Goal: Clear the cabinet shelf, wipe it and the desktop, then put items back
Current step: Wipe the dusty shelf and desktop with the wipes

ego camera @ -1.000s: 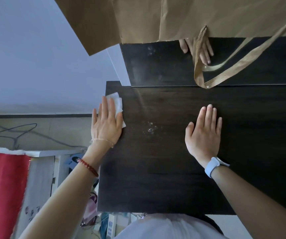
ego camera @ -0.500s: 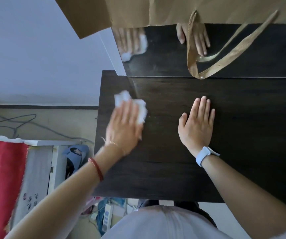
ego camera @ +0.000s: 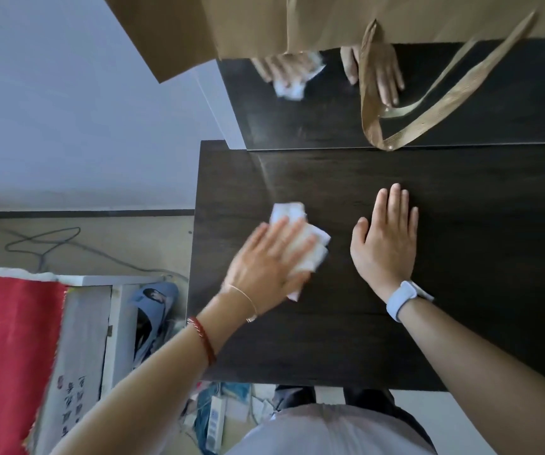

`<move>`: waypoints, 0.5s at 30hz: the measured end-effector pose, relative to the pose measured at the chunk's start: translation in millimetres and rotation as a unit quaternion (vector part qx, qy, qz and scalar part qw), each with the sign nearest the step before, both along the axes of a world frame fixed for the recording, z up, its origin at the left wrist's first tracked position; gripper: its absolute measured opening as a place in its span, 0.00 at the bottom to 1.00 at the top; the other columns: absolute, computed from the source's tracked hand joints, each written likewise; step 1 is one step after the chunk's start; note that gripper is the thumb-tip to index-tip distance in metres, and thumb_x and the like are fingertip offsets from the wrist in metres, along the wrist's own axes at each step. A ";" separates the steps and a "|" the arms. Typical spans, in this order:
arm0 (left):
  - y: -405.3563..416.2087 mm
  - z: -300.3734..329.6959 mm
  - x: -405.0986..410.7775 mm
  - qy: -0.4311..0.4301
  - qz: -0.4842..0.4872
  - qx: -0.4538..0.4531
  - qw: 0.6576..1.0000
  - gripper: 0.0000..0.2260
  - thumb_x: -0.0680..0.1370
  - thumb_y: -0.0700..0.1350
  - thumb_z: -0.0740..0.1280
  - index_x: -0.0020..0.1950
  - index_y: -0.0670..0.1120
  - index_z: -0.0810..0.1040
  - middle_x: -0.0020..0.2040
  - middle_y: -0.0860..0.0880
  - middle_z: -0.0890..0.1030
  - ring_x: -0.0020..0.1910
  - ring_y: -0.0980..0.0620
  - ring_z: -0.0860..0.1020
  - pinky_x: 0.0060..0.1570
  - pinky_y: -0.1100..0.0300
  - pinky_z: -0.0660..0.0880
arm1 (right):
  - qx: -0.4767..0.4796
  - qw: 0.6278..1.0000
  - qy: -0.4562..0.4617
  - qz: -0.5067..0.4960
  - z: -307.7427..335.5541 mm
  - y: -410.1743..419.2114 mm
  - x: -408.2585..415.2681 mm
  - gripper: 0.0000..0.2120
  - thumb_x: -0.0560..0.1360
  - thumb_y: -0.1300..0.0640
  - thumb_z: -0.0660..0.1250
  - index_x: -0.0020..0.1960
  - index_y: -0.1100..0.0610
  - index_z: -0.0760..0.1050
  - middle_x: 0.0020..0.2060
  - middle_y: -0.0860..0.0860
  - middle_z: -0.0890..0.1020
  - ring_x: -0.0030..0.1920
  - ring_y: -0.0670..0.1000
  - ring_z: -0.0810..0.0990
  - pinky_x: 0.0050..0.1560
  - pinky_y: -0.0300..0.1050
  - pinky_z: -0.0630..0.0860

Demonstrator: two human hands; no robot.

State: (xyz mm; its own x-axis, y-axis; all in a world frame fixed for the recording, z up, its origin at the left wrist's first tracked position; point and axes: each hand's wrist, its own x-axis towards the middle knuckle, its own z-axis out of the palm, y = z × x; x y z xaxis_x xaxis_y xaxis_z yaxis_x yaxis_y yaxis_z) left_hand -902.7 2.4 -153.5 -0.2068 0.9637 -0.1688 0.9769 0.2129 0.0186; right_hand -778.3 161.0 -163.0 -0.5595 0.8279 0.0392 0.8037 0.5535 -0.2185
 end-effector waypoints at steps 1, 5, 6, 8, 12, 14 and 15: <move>-0.5 1.3 -18.5 0.009 0.076 0.000 0.997 0.25 0.76 0.57 0.51 0.72 0.52 0.62 0.71 0.41 0.66 0.69 0.42 0.66 0.67 0.47 0.62 | 0.001 1.000 0.002 0.000 0.2 -0.3 -0.3 0.29 0.74 0.52 0.47 0.71 0.66 0.59 0.72 0.63 0.61 0.73 0.60 0.57 0.71 0.57 0.52; -23.9 8.6 -6.9 -0.004 0.183 -0.008 0.983 0.25 0.77 0.58 0.47 0.73 0.53 0.58 0.73 0.38 0.61 0.72 0.38 0.60 0.70 0.44 0.51 | -0.001 1.000 0.006 0.001 0.3 1.3 -2.0 0.29 0.74 0.53 0.48 0.71 0.66 0.60 0.72 0.63 0.61 0.73 0.60 0.57 0.71 0.57 0.52; -36.9 10.1 12.0 -0.011 0.141 -0.012 0.990 0.24 0.77 0.58 0.47 0.73 0.54 0.57 0.73 0.38 0.61 0.72 0.39 0.60 0.70 0.42 0.50 | -0.002 1.000 0.005 0.002 0.3 1.6 -1.6 0.29 0.74 0.53 0.49 0.71 0.66 0.60 0.72 0.63 0.61 0.73 0.60 0.57 0.71 0.57 0.52; -64.3 14.3 26.0 -0.024 0.074 -0.050 0.996 0.23 0.78 0.59 0.46 0.73 0.57 0.56 0.73 0.40 0.62 0.72 0.40 0.61 0.68 0.40 0.49 | -0.007 1.000 0.007 0.001 0.7 1.8 -1.4 0.29 0.74 0.53 0.49 0.71 0.66 0.59 0.72 0.63 0.60 0.73 0.60 0.56 0.72 0.57 0.51; -66.8 10.9 -21.5 0.007 0.226 -0.035 0.973 0.26 0.78 0.60 0.40 0.74 0.54 0.54 0.74 0.41 0.59 0.73 0.42 0.58 0.70 0.40 0.47 | -0.005 1.000 0.005 0.004 -0.8 1.8 -1.6 0.28 0.74 0.54 0.50 0.71 0.66 0.58 0.72 0.63 0.59 0.73 0.60 0.55 0.72 0.57 0.50; -60.1 8.2 -29.4 -0.030 0.316 -0.032 0.948 0.28 0.75 0.59 0.39 0.75 0.54 0.50 0.76 0.43 0.53 0.75 0.43 0.49 0.70 0.42 0.41 | -0.002 1.000 0.006 0.007 -0.6 1.4 -1.3 0.28 0.74 0.54 0.51 0.71 0.66 0.59 0.72 0.63 0.60 0.73 0.60 0.56 0.72 0.57 0.50; -59.3 8.0 -23.3 -0.032 0.320 -0.023 0.947 0.28 0.75 0.59 0.39 0.75 0.54 0.49 0.76 0.43 0.52 0.75 0.44 0.47 0.70 0.43 0.39 | -0.001 1.000 0.008 0.009 -0.5 1.6 -1.5 0.28 0.74 0.55 0.52 0.71 0.66 0.59 0.72 0.63 0.60 0.73 0.60 0.56 0.72 0.57 0.50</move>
State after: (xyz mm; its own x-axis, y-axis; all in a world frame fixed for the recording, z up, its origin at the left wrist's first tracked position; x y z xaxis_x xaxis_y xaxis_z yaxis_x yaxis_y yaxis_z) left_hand -926.0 -57.0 -145.4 -0.7340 0.6356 -0.2394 0.6444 0.7630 0.0500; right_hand -779.8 162.6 -163.5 -0.5734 0.8180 0.0467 0.7904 0.5672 -0.2314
